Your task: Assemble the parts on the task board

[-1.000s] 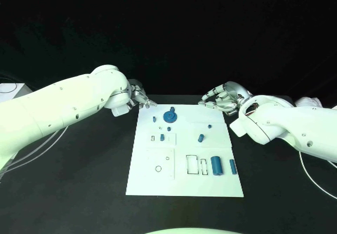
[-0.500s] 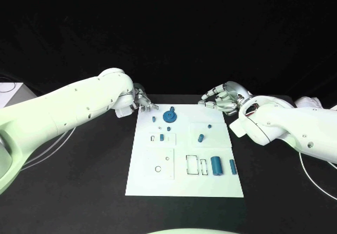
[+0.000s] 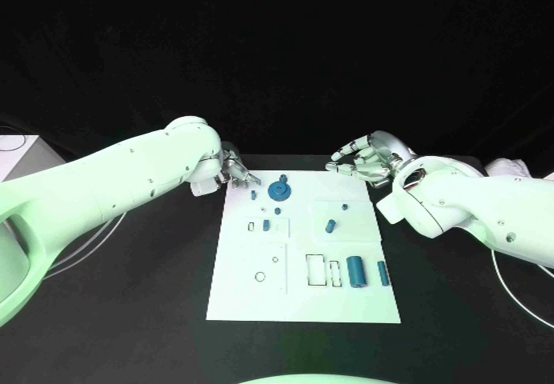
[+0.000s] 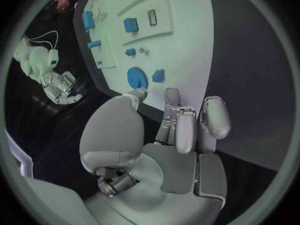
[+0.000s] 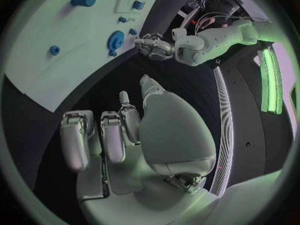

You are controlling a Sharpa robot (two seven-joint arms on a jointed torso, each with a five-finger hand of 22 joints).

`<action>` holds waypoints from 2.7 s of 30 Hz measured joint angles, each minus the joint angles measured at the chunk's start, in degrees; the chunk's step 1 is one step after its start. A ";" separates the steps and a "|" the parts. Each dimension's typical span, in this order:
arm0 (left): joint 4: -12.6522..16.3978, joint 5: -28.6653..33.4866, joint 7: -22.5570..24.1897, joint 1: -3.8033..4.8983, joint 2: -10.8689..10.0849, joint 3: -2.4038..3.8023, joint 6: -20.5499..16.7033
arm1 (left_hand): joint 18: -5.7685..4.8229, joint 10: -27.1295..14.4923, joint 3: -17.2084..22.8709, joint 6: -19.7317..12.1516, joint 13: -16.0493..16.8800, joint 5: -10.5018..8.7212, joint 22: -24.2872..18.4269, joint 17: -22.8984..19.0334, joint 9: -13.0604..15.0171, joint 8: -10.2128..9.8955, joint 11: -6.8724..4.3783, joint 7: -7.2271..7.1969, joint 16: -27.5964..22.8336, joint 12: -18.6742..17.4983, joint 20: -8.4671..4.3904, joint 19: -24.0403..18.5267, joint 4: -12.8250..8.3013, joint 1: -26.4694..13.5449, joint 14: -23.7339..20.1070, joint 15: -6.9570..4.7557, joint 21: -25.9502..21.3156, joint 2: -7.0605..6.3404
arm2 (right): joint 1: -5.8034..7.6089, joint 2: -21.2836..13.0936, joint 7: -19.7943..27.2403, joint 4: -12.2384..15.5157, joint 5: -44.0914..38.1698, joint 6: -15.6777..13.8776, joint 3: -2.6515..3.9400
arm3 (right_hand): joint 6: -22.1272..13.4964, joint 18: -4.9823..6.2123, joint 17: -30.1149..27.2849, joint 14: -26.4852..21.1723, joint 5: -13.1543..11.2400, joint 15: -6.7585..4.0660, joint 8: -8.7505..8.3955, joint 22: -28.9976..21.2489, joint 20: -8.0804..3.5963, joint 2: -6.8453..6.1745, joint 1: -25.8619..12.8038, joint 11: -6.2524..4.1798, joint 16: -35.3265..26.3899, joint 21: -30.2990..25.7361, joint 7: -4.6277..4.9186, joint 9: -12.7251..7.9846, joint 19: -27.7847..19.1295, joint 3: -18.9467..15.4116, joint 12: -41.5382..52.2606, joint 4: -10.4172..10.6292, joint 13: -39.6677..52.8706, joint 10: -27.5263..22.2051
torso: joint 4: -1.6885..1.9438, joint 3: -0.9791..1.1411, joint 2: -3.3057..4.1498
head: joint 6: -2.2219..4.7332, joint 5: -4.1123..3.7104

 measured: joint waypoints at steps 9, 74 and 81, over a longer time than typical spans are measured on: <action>-0.71 0.17 0.19 -0.32 0.40 -0.14 1.28 | 0.00 0.00 0.00 0.00 0.00 0.00 -0.07 0.00 -0.06 0.00 0.00 0.00 0.00 0.00 0.00 0.00 0.00 -0.23 0.00 0.00 -0.21 0.23 | 0.00 0.05 0.27 -0.03 0.05 -0.27 0.00 | 0.00 0.00 -0.01 0.00 0.22 0.00 0.00 0.00 0.00 0.00 0.00 -0.05 -0.44 -1.11 0.00 0.00 0.00 0.00 -1.05 0.00 0.00 -0.97 | 0.01 0.00 -0.02 | -0.04 -0.01; 1.18 3.37 0.96 -0.66 -1.01 -0.42 2.58 | 0.00 4.25 15.17 1.62 2.41 0.08 4.18 0.04 -2.09 4.27 -1.53 -0.81 1.81 2.36 -0.84 2.38 -2.94 11.40 0.22 -0.64 1.41 1.10 | -0.04 0.83 0.33 -0.86 0.18 -0.42 0.00 | 0.00 0.00 -0.04 0.00 0.22 0.00 0.00 -0.04 0.00 0.00 0.00 0.00 -0.66 -1.33 0.00 0.00 0.00 0.32 -1.38 -0.01 0.02 -1.01 | 0.06 0.00 -0.02 | -0.78 0.20; 4.77 4.85 0.96 -0.66 -3.69 -0.37 1.28 | -0.01 6.63 19.25 2.31 4.80 1.06 6.21 0.04 -2.08 4.82 -1.84 -0.83 2.60 4.00 -1.12 4.02 -5.78 8.58 0.14 -0.97 2.50 -0.74 | -0.05 0.60 0.32 -0.91 0.19 -0.43 0.00 | 0.00 0.00 -0.04 0.00 0.22 -0.01 0.00 -0.04 0.00 0.00 0.00 0.00 -0.66 -1.33 0.00 0.00 0.00 0.48 -1.38 0.15 0.02 -1.01 | 0.16 0.03 -0.13 | -0.76 0.29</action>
